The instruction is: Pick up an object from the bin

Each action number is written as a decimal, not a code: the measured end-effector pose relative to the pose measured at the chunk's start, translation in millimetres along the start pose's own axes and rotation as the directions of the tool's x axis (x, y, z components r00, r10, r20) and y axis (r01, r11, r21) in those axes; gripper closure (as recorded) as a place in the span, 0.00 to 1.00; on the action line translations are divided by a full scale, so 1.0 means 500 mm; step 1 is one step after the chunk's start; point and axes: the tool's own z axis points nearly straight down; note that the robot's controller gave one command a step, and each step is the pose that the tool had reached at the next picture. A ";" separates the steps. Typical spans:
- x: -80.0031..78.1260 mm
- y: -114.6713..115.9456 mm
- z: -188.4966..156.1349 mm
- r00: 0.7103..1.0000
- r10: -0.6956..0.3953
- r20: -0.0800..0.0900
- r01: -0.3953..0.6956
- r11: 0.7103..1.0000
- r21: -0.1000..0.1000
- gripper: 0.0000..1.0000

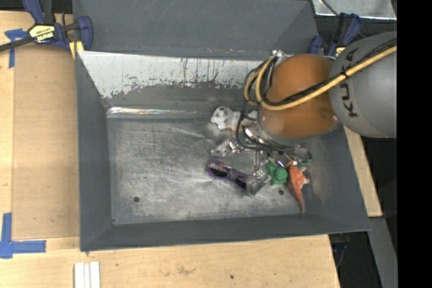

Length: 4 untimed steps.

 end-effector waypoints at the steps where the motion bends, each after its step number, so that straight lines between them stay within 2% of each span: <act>1: 0.094 0.021 0.008 0.884 -0.467 -0.001 0.467 0.884 0.002 1.00; 2: 0.094 0.021 0.008 0.884 -0.467 -0.001 0.467 0.884 0.002 1.00; 3: 0.085 0.051 -0.012 0.889 -0.459 -0.002 0.459 0.889 0.001 1.00; 4: 0.128 -0.056 0.033 0.911 -0.412 0.000 0.412 0.911 0.003 1.00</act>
Offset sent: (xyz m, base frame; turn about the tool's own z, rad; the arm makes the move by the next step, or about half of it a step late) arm 0.0000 0.0000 0.0000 0.0000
